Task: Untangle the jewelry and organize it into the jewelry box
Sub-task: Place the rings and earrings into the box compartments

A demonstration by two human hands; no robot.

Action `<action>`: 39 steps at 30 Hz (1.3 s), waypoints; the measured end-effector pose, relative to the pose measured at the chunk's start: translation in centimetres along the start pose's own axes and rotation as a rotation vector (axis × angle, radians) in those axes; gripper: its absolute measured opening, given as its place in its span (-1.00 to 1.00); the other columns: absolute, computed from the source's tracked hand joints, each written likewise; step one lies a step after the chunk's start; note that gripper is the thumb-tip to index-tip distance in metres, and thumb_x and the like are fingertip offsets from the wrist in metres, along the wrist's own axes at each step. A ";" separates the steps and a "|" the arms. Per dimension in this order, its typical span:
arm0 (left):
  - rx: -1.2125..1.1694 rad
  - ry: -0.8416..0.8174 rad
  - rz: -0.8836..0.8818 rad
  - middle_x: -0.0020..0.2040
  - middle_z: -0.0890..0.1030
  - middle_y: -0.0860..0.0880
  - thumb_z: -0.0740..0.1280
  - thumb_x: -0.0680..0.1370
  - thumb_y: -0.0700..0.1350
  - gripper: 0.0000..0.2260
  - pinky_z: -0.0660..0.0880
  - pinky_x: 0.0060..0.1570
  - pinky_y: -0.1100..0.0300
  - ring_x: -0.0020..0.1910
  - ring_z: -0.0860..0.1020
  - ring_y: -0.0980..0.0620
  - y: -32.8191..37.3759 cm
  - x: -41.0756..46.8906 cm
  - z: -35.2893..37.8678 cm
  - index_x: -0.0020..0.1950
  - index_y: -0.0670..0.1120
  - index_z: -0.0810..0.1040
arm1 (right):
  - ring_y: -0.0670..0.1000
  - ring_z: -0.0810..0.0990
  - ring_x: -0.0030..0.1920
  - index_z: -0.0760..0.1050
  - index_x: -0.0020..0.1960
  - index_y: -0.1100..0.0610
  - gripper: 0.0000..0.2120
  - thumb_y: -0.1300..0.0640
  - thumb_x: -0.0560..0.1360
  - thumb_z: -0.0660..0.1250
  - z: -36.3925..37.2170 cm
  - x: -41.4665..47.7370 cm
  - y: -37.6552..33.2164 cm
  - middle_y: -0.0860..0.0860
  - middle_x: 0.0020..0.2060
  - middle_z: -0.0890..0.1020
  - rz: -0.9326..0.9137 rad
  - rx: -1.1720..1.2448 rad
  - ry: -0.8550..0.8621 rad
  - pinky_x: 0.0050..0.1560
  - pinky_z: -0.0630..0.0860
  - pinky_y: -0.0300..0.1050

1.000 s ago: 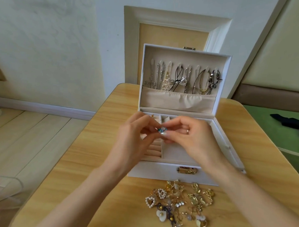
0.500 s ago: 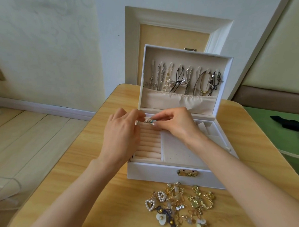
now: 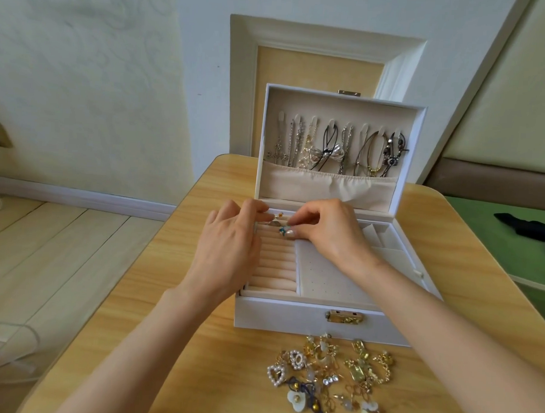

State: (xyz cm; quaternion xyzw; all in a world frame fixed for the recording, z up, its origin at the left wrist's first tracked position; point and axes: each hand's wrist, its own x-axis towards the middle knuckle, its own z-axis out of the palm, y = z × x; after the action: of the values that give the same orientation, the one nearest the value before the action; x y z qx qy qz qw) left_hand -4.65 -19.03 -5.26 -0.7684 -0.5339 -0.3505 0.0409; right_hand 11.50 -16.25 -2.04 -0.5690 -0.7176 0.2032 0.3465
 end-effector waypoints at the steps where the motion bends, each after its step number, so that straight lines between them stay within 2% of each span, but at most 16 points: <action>1: 0.008 -0.009 0.005 0.13 0.63 0.08 -0.07 0.37 -0.10 -0.53 0.25 -0.05 0.11 0.01 0.44 -0.05 0.0 0.0 0.0 0.17 -0.13 0.44 | -0.08 0.53 -0.25 0.68 -0.15 0.15 -0.87 0.25 0.30 0.53 -0.1 0.0 0.1 -0.05 -0.32 0.58 -0.012 -0.026 -0.007 -0.15 0.45 -0.19; 4: 0.034 -0.028 0.015 0.13 0.63 0.08 -0.05 0.42 -0.12 -0.57 0.23 -0.07 0.11 -0.01 0.42 -0.04 -0.2 0.0 0.0 0.18 -0.12 0.44 | -0.04 0.48 -0.17 0.68 -0.10 0.16 -0.88 0.26 0.36 0.49 -0.1 0.0 0.0 -0.01 -0.22 0.55 -0.045 -0.089 -0.051 -0.14 0.36 -0.20; 8: 0.063 -0.046 0.029 0.12 0.64 0.08 -0.09 0.43 -0.07 -0.55 0.21 -0.10 0.10 -0.01 0.43 -0.06 -0.1 0.0 -0.3 0.19 -0.10 0.44 | -0.05 0.45 -0.12 0.65 0.05 0.13 -0.78 0.32 0.45 0.38 -1.0 -0.2 0.2 0.00 -0.16 0.51 -0.063 -0.114 -0.114 -0.10 0.31 -0.27; 12: 0.026 -0.061 0.001 0.15 0.62 0.09 0.00 0.46 -0.15 -0.62 0.25 -0.06 0.10 0.01 0.41 -0.02 0.0 -0.1 -0.5 0.21 -0.10 0.43 | -0.13 0.48 -0.19 0.61 0.11 0.05 -0.70 0.35 0.50 0.30 -3.9 -2.3 0.1 0.01 -0.13 0.56 -0.082 0.004 0.017 -0.15 0.36 -0.46; 14: 0.000 -0.037 -0.018 0.14 0.62 0.09 0.07 0.46 -0.18 -0.66 0.27 -0.05 0.09 0.03 0.43 -0.01 0.2 -0.3 -0.8 0.20 -0.10 0.44 | -0.13 0.50 -0.19 0.62 0.06 -0.03 -0.71 0.32 0.48 0.34 -5.3 -4.2 0.0 -0.03 -0.15 0.59 -0.116 0.036 0.045 -0.16 0.39 -0.43; 17: -0.038 0.006 -0.034 0.06 0.60 0.08 0.13 0.46 -0.15 -0.72 0.33 -0.04 0.05 0.03 0.45 -0.02 1.1 -1.0 -1.5 0.14 -0.09 0.47 | -0.12 0.53 -0.17 0.64 0.02 -0.09 -0.73 0.25 0.46 0.38 -6.5 -8.0 -0.1 -0.10 -0.20 0.61 -0.146 0.068 -0.061 -0.15 0.45 -0.31; 20: -0.224 0.012 -0.057 -0.04 0.53 0.17 0.15 0.47 -0.05 -0.76 0.40 -0.05 0.11 0.01 0.45 0.05 2.7 -2.6 -2.5 0.04 -0.05 0.51 | -0.11 0.57 -0.10 0.64 0.02 -0.09 -0.74 0.24 0.44 0.41 -6.3 -11.1 0.6 -0.14 -0.18 0.60 -0.191 0.056 -0.141 -0.08 0.47 -0.32; 23: -0.479 -0.125 -0.014 -0.04 0.57 0.13 0.25 0.48 -0.06 -0.90 0.44 -0.15 0.36 -0.06 0.51 0.18 4.3 -4.0 -3.5 -0.02 0.00 0.49 | -0.11 0.53 -0.08 0.65 -0.05 -0.02 -0.87 0.15 0.44 0.39 -5.6 -12.6 1.2 -0.17 -0.18 0.55 -0.369 -0.099 0.021 -0.04 0.41 -0.36; 25: -0.579 -0.229 0.044 -0.05 0.59 0.12 0.32 0.48 -0.08 -0.94 0.45 -0.19 0.40 -0.11 0.54 0.18 4.7 -4.2 -4.1 -0.07 0.00 0.49 | -0.09 0.48 -0.14 0.65 -0.11 0.05 -0.88 0.11 0.45 0.34 -4.9 -13.2 1.2 -0.11 -0.21 0.52 -0.493 -0.222 0.112 -0.10 0.38 -0.30; 26: -0.607 -0.267 0.062 -0.06 0.61 0.11 0.35 0.48 -0.09 -0.94 0.44 -0.19 0.41 -0.14 0.55 0.18 4.8 -4.1 -4.4 -0.09 -0.01 0.49 | -0.08 0.47 -0.19 0.65 -0.13 0.06 -0.88 0.12 0.45 0.33 -4.5 -13.6 1.2 -0.09 -0.23 0.52 -0.527 -0.238 0.100 -0.15 0.40 -0.26; 29: -0.651 -0.322 0.061 -0.11 0.63 0.09 0.41 0.48 -0.17 -0.90 0.40 -0.17 0.45 -0.18 0.54 0.20 4.6 -4.0 -4.6 -0.14 -0.03 0.51 | -0.13 0.51 -0.35 0.61 -0.16 0.00 -0.91 0.10 0.44 0.33 -3.2 -14.9 1.4 -0.14 -0.27 0.53 -0.557 -0.327 -0.036 -0.38 0.45 -0.23; 32: -0.625 -0.337 0.093 -0.12 0.63 0.10 0.38 0.47 -0.11 -0.95 0.40 -0.14 0.43 -0.14 0.55 0.16 4.6 -4.1 -4.4 -0.15 0.00 0.52 | -0.12 0.50 -0.45 0.58 -0.20 -0.05 -0.89 0.14 0.31 0.42 -2.8 -15.3 1.8 -0.16 -0.29 0.52 -0.499 -0.487 -0.129 -0.54 0.41 -0.19; 36: -0.605 -0.347 0.116 -0.09 0.62 0.11 0.33 0.48 -0.01 -0.92 0.45 -0.09 0.35 -0.07 0.56 0.12 4.6 -4.3 -4.2 -0.12 0.00 0.54 | -0.12 0.50 -0.49 0.56 -0.22 -0.04 -0.76 0.16 0.24 0.57 -3.0 -15.3 1.8 -0.18 -0.31 0.54 -0.440 -0.518 -0.122 -0.58 0.41 -0.18; 39: -0.604 -0.345 0.122 -0.08 0.61 0.12 0.28 0.48 0.03 -0.88 0.43 -0.09 0.39 -0.06 0.57 0.13 4.5 -4.3 -4.2 -0.11 0.02 0.55 | -0.11 0.47 -0.52 0.53 -0.27 -0.02 -0.75 0.14 0.22 0.60 -2.8 -15.4 1.8 -0.17 -0.35 0.53 -0.443 -0.546 -0.099 -0.59 0.34 -0.24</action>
State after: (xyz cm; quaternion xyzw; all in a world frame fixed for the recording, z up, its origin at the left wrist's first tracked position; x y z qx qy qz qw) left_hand -3.66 -26.18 -3.23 -0.8242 -0.3582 -0.3544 -0.2584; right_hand 16.54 -30.80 -5.48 -0.4607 -0.8673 -0.0487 0.1819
